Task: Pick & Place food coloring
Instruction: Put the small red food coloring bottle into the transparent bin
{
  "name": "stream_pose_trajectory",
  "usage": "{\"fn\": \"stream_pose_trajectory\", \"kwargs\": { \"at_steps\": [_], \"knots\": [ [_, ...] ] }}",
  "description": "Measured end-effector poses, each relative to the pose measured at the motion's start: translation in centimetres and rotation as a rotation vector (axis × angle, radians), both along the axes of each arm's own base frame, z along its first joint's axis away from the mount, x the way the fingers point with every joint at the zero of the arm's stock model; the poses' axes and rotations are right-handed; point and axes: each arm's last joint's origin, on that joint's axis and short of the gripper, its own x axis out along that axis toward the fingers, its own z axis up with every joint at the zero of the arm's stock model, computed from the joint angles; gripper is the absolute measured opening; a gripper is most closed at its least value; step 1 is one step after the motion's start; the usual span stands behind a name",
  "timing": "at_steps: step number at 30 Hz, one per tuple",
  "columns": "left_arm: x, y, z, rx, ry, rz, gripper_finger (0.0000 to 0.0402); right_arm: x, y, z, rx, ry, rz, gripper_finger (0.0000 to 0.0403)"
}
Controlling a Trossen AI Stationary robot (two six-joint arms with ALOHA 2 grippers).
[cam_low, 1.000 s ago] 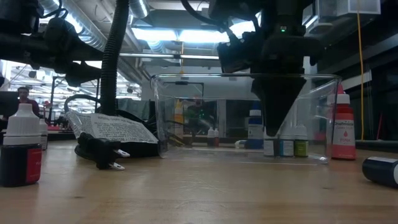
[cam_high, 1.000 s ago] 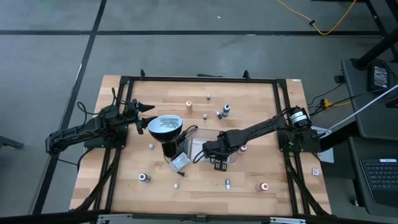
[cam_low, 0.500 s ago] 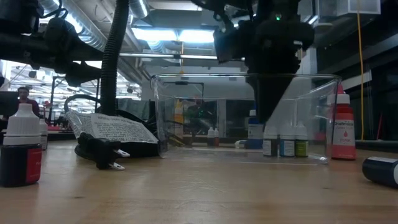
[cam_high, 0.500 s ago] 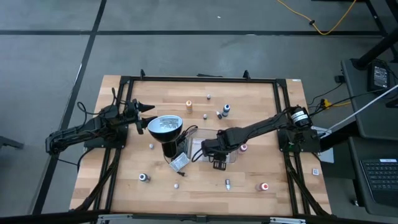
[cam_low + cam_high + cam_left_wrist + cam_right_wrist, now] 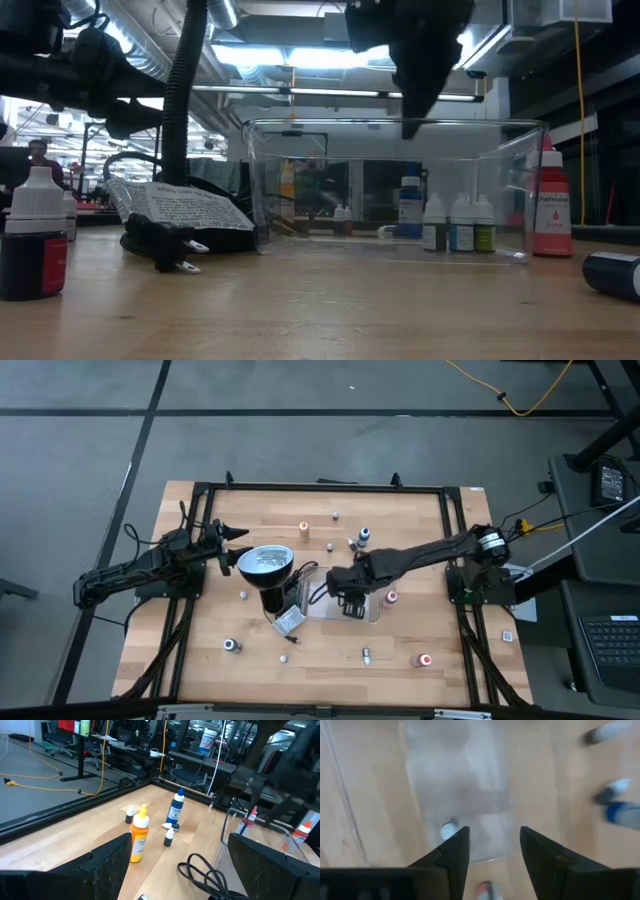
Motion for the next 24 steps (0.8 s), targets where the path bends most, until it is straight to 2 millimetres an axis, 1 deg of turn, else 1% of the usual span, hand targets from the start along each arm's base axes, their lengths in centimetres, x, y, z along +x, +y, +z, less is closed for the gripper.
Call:
{"fn": "stream_pose_trajectory", "kwargs": {
  "at_steps": [3, 8, 11, 14, 18, 22, 24],
  "knots": [
    [0.0, 0.0, 0.0, -0.002, 0.004, 0.000, 0.0322, -0.4, -0.7, 1.4, -0.024, -0.035, -0.051, 0.0198],
    [0.0, 0.0, 0.0, -0.001, 0.004, 0.000, 0.0322, -0.7, -2.0, 3.5, -0.016, -0.108, -0.133, 0.0249],
    [0.0, 0.0, 0.0, -0.001, 0.002, 0.000, 0.0322, -0.8, -3.3, 4.5, -0.010, -0.138, -0.195, 0.0276],
    [0.0, 0.0, 0.0, -0.001, 0.002, 0.000, 0.0322, -0.7, -4.8, 5.7, -0.028, -0.171, -0.262, 0.0295],
    [0.0, 0.0, 0.0, -0.002, 0.005, 0.000, 0.0322, -0.5, -7.4, 7.1, -0.036, -0.203, -0.301, 0.0303],
    [0.0, 0.0, 0.0, -0.002, 0.005, 0.000, 0.0322, -0.5, -10.2, 8.3, -0.054, -0.242, -0.342, 0.0301],
    [0.0, 0.0, 0.0, -0.001, 0.005, 0.000, 0.0322, -0.5, -11.7, 8.6, -0.064, -0.267, -0.366, 0.0299]
  ]
}}
